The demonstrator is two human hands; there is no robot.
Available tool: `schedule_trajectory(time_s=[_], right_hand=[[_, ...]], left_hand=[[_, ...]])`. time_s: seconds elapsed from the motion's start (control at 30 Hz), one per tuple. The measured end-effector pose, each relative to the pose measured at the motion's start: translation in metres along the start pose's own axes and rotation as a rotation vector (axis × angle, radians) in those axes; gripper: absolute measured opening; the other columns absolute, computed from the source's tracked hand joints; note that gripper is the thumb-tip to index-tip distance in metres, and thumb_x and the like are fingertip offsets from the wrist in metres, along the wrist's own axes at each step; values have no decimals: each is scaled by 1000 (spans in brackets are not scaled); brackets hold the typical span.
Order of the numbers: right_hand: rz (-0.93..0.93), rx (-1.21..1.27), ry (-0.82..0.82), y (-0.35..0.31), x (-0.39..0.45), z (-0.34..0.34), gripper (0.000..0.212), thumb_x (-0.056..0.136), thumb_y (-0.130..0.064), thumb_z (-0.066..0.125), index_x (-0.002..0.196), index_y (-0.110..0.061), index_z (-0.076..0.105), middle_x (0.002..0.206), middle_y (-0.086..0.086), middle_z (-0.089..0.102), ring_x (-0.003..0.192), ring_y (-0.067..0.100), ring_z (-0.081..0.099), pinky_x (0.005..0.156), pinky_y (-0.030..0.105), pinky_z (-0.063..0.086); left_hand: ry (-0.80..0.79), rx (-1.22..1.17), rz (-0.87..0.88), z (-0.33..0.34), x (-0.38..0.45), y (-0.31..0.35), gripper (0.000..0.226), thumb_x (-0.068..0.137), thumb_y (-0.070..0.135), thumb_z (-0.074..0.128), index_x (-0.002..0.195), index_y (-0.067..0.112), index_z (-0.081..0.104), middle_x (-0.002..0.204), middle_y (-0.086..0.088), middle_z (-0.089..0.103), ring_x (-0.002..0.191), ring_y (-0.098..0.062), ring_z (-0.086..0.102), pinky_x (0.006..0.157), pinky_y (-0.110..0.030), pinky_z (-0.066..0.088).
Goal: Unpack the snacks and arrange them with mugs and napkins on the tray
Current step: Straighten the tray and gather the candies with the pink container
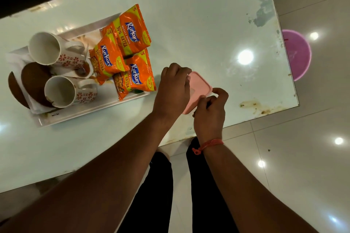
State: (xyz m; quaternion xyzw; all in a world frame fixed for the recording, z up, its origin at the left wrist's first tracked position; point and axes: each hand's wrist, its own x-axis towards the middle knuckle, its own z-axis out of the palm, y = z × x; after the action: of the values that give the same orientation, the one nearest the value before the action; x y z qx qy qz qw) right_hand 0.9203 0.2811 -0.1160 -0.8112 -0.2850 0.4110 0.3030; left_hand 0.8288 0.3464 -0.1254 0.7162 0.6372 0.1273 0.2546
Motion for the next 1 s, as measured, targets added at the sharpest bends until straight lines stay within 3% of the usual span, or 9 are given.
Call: schedule_trajectory(time_s=[0.17,0.3,0.47,0.6,0.73,0.87,1.0], right_hand=[[-77,-88,1,4,3,2,32,101,-14,41,132,-18,36,68,-7,53,62,6,57,54,8,42],[-107,-133,15,6,5,3,33,101,-14,38,133,-17,36,69,-13,49,64,4,55,54,12,37],[-114,-195,20,15,4,6,34,102,-21,37,136,-23,32,70,-13,48,66,11,57,62,28,46],[-145,-231,9,20,4,7,36,102,-25,34,138,-23,27,84,-3,57,72,19,61,65,37,52],[-159,-227,1,23,4,7,37,103,-24,35,138,-18,29,94,5,62,78,23,63,68,37,52],[-148,-220,-27,23,7,1,31,102,-22,38,131,-19,31,85,-6,56,73,16,61,65,31,48],[-129,-193,-43,22,10,-4,24,101,-20,39,124,-18,33,81,-2,59,69,13,59,59,24,41]], left_hand=[[-32,18,11,6,0,-8,26,95,7,55,120,6,62,115,-16,60,106,-29,55,82,-32,47],[-55,53,73,13,-2,-13,30,90,4,58,120,5,58,113,-17,60,102,-30,56,79,-36,50],[-86,81,127,20,-1,-19,35,87,3,62,122,4,56,112,-18,61,99,-32,57,76,-41,53],[-105,81,157,23,-1,-19,40,85,2,65,123,1,56,111,-20,62,97,-34,58,76,-41,54],[-110,58,186,22,1,-21,37,86,0,61,123,0,56,111,-20,61,97,-35,58,74,-43,54],[-149,40,188,22,1,-22,38,86,0,62,123,2,57,113,-19,62,99,-33,60,77,-42,56],[-153,-10,182,20,3,-22,33,91,1,58,123,1,58,116,-18,62,102,-32,61,82,-39,54]])
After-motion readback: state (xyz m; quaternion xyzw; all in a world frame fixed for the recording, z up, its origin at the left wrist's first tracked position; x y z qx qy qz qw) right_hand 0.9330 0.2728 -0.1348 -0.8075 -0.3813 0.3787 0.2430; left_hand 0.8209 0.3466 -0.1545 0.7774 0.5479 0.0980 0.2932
